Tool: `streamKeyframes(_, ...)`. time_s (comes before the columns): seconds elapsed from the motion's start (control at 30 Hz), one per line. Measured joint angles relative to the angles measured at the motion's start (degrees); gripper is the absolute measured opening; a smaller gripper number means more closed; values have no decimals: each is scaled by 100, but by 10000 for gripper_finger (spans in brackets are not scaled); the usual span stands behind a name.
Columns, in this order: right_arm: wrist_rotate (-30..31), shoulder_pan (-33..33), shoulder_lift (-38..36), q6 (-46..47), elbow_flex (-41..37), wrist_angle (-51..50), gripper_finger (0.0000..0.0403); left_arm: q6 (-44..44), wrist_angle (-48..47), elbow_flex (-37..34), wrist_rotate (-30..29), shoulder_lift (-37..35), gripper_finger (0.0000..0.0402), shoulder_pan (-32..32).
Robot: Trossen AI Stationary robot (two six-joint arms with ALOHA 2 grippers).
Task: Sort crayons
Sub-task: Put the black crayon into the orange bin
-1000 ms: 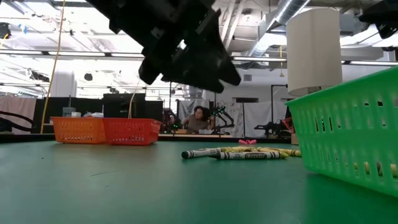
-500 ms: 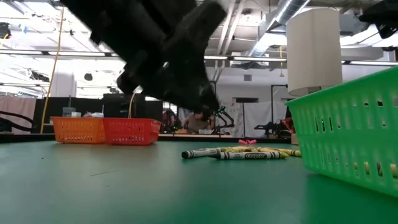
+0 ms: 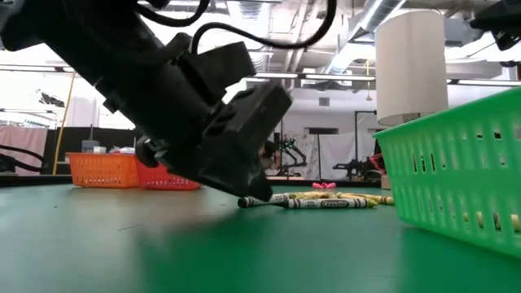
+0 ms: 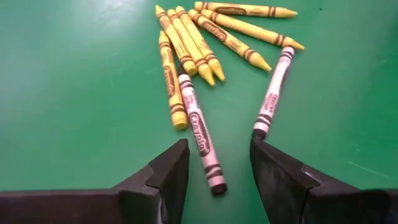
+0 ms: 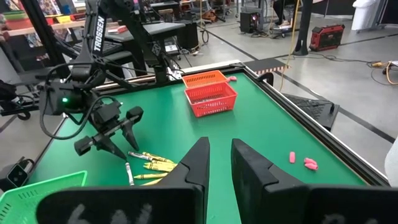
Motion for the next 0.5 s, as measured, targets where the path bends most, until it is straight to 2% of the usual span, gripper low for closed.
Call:
streamKeyframes(0.2, 0, 2, 0, 0, 0, 1, 68, -275, -484, 2, -125, -2, 147, 10)
streamKeyframes(0.5, 0, 1, 0, 0, 0, 1, 68, -380, -493, -39, 79, -9, 45, 31)
